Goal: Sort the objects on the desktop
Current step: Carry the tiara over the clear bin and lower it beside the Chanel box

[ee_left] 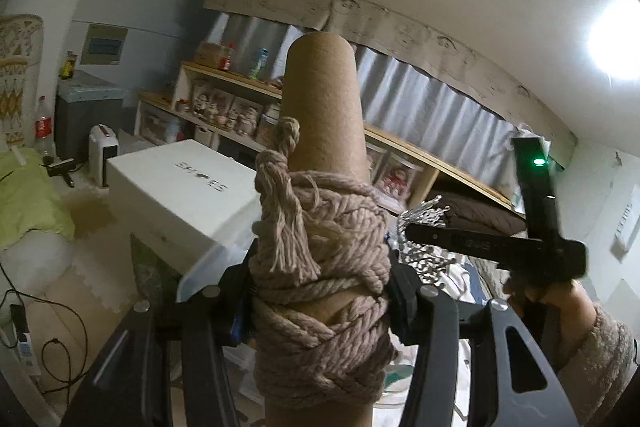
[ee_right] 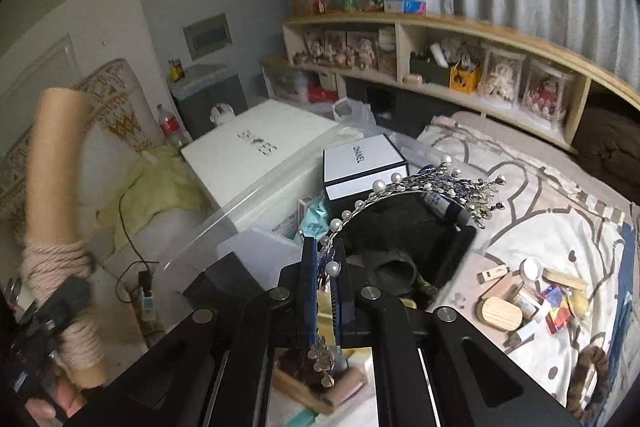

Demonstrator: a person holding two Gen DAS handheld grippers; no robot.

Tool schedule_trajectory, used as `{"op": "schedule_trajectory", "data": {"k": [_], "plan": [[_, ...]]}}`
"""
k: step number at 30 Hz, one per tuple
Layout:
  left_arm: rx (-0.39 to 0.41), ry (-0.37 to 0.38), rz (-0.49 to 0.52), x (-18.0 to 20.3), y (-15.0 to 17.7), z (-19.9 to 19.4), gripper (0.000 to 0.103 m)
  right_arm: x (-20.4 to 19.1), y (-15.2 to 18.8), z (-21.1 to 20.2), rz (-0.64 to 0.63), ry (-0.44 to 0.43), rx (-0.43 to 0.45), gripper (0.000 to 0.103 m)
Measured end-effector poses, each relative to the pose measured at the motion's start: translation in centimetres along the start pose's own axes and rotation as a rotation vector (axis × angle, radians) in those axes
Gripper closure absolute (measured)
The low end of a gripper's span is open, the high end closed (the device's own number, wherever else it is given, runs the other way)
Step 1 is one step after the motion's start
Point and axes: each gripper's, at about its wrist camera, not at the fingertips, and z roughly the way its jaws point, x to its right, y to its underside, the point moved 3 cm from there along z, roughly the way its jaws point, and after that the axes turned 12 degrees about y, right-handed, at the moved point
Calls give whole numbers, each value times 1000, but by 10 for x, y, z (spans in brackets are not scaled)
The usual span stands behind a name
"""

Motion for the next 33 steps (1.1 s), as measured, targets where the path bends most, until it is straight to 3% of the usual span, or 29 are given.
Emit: {"op": "schedule_trajectory", "data": {"k": [5,11,18,33], "plan": [[17,15,-31,-8,-2,-3,51,-11,-15,21,-39,30,-22,96],[20,39,-39,-8,-4,-1,51,-23,-60,40,-111,94,-4,96],[29,52,-83,-23,-3,6,51,-35,-96,89,-105,78,-129,96],[5,55,-166,-57,5,21,51,-88,-92,178,-329,158,-293,96]]}}
